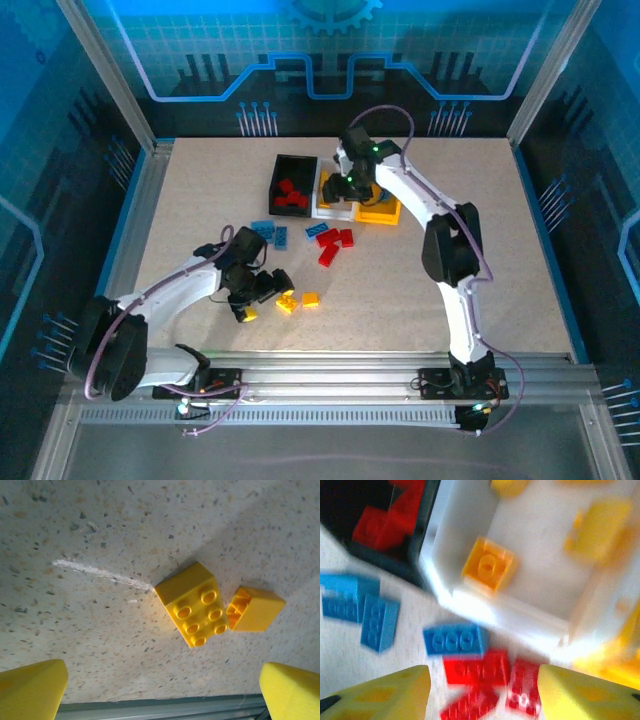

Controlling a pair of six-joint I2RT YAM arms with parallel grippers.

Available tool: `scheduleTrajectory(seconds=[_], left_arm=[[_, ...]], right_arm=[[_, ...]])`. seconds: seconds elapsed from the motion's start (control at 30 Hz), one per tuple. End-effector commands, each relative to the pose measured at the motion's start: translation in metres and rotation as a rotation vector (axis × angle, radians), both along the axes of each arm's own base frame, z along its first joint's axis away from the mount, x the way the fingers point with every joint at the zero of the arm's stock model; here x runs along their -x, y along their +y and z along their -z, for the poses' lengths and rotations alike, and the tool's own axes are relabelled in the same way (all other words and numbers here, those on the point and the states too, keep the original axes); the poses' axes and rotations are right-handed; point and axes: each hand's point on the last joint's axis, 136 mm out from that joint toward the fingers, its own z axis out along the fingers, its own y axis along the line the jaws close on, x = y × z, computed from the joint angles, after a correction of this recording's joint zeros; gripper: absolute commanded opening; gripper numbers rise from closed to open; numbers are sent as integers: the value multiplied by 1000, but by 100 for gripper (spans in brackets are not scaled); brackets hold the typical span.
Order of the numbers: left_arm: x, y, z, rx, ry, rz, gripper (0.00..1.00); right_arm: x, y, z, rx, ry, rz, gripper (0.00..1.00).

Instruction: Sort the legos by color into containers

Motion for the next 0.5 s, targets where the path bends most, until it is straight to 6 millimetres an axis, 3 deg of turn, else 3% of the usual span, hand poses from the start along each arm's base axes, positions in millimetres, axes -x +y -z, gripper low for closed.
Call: scheduleTrajectory(seconds=[0.0, 0.1, 0.23, 0.47], left_arm=[[-2, -10, 7, 28, 78, -152, 99], [-7, -14, 12, 21, 95, -216, 99], [-10, -18, 25, 23, 141, -335, 99], [-19, -22, 44, -35, 209, -377, 97]], right_arm=[[54, 3, -18, 49, -51, -125, 60], [96, -6, -2, 62, -18, -145, 60], [131, -13, 5, 36, 8, -143, 60], [155, -13, -4, 10, -22, -152, 59]])
